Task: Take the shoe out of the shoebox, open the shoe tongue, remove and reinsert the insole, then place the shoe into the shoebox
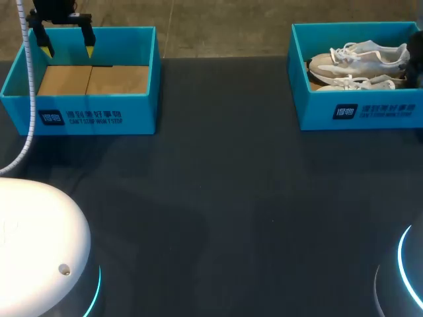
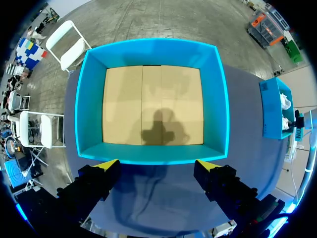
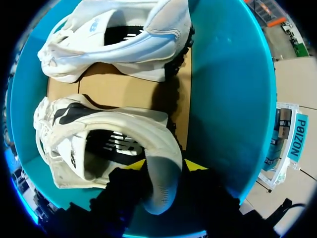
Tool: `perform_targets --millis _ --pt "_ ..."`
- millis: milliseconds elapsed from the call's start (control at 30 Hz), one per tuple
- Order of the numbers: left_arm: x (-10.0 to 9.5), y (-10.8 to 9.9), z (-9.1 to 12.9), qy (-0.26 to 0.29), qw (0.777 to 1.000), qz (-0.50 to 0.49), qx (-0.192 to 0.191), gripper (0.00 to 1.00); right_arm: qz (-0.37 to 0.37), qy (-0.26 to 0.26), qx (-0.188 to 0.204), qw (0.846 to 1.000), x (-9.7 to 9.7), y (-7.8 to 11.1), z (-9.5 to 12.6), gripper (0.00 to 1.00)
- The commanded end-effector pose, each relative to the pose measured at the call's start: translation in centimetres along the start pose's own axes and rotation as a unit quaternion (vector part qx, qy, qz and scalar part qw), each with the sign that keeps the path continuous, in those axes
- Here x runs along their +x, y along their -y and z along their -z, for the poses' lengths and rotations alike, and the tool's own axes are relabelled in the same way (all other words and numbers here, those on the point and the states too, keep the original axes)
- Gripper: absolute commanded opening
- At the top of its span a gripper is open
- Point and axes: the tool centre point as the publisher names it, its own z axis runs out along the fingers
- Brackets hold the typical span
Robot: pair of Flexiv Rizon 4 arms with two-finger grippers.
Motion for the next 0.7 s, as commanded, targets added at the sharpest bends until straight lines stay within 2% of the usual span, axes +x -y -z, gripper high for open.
perform_targets --millis 33,67,333,533,700 --pt "0.0 0.0 0.0 0.0 1.0 0.0 0.0 1.0 -0.004 -0.004 0.006 1.0 0.5 -0.3 -0.7 0.13" --pt "0.0 0.0 0.0 0.0 1.0 0.0 0.0 1.0 -0.004 -0.005 0.006 1.0 0.5 -0.2 -0.7 0.0" --pt "0.0 0.0 0.0 0.0 1.0 0.0 0.0 1.0 -0.014 -0.009 0.0 1.0 0.4 -0.1 -0.5 0.0" --pt "0.0 0.0 0.0 0.0 1.0 0.0 0.0 1.0 -0.033 -0.009 -0.019 0.999 0.0 -0.1 1.3 0.0" --pt "0.0 0.0 0.0 0.0 1.0 0.0 0.0 1.0 -0.052 -0.013 -0.037 0.998 0.1 -0.1 3.6 0.0"
